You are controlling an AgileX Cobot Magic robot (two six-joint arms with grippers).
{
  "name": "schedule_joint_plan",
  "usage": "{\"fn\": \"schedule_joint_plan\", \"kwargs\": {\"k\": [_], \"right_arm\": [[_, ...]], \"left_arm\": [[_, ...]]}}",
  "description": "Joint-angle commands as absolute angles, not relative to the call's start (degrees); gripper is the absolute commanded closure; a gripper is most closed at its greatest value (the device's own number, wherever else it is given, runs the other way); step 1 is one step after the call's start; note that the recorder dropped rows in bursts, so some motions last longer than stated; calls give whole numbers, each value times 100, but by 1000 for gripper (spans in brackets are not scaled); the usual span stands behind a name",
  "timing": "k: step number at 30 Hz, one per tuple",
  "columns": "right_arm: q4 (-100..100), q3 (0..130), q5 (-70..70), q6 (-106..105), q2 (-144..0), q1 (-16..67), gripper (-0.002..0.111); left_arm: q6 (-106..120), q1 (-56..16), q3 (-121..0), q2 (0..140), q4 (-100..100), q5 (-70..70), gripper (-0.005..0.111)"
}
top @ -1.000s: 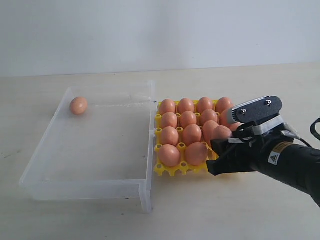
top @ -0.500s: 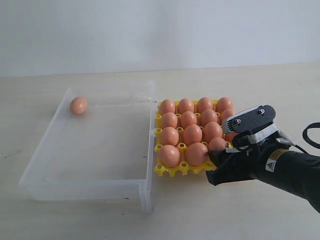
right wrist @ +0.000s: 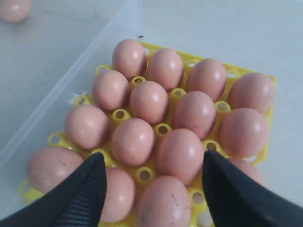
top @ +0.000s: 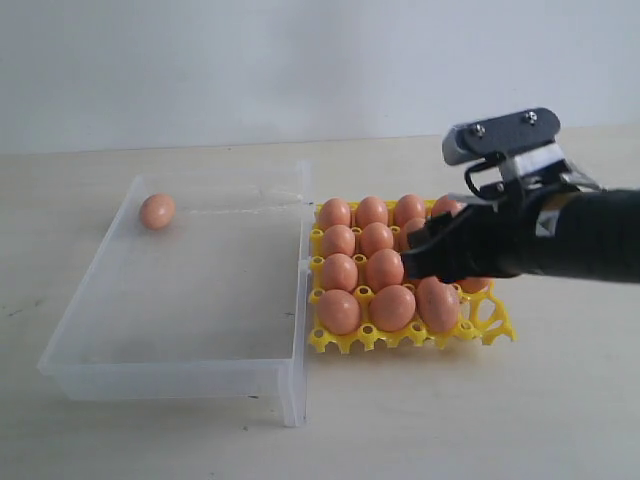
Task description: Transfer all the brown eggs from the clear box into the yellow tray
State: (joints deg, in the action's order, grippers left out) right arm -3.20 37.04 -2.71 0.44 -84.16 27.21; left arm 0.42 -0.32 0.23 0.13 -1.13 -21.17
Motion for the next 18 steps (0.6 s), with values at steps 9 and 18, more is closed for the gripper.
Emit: {"fn": "schedule_joint_plan", "kwargs": {"k": [9, 18], "right_arm": [[-532, 7339, 2118, 449, -10218, 3836, 51], [-1052, 10482, 2911, 2674, -12801, 4026, 51]], "left_arm": [[42, -59, 0, 0, -92, -2067, 107], [42, -59, 0, 0, -92, -2067, 107]]}}
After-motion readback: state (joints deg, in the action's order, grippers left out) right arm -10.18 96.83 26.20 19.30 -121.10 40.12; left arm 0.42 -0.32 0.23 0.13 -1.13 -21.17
